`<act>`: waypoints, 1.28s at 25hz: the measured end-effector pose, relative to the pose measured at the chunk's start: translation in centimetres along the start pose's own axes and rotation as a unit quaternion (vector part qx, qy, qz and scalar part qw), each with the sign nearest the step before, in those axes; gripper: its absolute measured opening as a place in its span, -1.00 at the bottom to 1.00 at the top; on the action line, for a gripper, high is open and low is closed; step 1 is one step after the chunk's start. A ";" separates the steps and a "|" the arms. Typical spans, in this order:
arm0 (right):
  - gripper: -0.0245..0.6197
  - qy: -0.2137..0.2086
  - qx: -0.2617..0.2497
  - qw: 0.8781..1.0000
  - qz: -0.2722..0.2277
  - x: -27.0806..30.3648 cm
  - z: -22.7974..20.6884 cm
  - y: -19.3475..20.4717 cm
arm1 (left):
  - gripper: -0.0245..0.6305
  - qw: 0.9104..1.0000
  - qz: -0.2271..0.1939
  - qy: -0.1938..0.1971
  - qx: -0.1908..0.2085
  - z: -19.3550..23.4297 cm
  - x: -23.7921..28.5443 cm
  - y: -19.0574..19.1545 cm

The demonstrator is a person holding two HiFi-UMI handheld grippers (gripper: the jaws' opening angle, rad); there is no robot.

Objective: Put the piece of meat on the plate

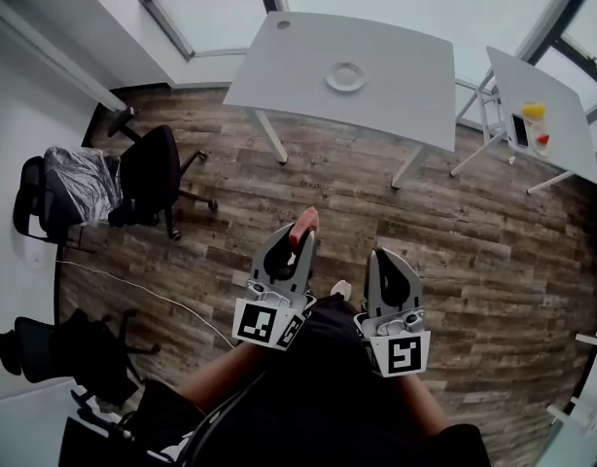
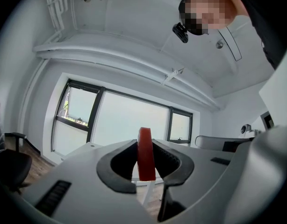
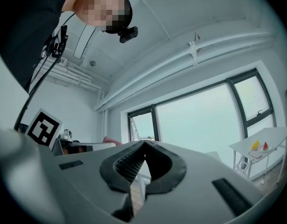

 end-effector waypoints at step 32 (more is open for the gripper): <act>-0.91 0.059 0.010 0.998 0.033 20.1 -16.1 1.9 | -0.65 0.997 0.017 0.067 -0.029 6.0 25.8 -2.2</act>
Point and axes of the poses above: the fingertips, and each gripper's own axes: x forward along the fingers, z to its left, y out of its underside, the point moved 8 cm from there along -x, backward along the fingers, and after that the axes turned 15 degrees about -y, right-handed, at the moved point
